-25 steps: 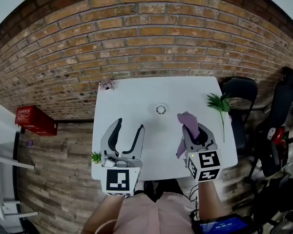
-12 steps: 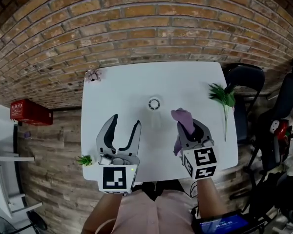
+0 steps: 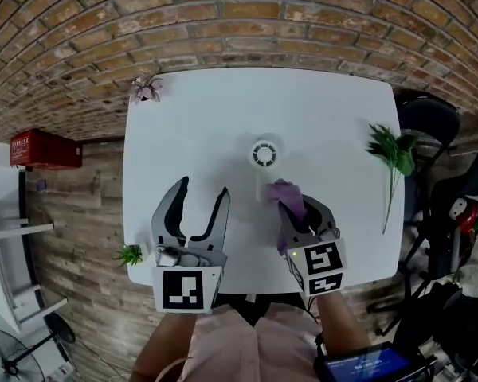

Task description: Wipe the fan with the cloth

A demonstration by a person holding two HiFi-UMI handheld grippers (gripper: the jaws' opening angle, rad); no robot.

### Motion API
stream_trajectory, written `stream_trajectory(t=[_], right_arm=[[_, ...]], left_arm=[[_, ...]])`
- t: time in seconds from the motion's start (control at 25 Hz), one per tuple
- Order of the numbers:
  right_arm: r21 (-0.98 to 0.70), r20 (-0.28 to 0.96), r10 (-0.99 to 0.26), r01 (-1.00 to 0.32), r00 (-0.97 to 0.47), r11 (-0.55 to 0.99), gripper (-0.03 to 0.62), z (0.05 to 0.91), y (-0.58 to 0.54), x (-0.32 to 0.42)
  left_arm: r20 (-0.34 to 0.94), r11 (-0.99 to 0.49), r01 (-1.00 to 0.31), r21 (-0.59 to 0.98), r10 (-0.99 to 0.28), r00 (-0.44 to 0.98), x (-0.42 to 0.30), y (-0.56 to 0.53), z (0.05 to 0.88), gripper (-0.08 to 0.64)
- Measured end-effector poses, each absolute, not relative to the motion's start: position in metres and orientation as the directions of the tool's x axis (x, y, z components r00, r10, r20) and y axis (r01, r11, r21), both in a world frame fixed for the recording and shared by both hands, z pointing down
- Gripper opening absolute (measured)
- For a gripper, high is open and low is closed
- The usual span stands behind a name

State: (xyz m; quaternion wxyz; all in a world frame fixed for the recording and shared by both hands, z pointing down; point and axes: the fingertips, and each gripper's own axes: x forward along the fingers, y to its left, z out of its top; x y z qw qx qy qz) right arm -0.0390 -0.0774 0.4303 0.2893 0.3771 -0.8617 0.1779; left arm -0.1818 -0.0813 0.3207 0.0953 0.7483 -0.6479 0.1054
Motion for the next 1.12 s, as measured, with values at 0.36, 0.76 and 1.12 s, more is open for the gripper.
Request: stream_trajectory(t=[0.36, 0.76, 1.12], right_arm=[[-0.111, 0.647, -0.510, -0.731, -0.568, 0.674, 0.104, 0.450, -0.074, -0.057], [-0.102, 0.698, -0.497, -0.759, -0.515, 0.643, 0.104, 0.475, -0.079, -0.045], [-0.056, 0.679, -0.516, -0.737, -0.522, 0.673, 0.104, 0.465, -0.078, -0.050]], left_arm=[[0.335, -0.111, -0.994, 0.016, -0.936, 0.110, -0.200, -0.090, 0.348, 0.245], [0.360, -0.107, -0.994, 0.027, -0.927, 0.109, -0.205, -0.098, 0.365, 0.249], [0.363, -0.100, -0.995, 0.021, -0.926, 0.101, -0.205, -0.099, 0.365, 0.249]])
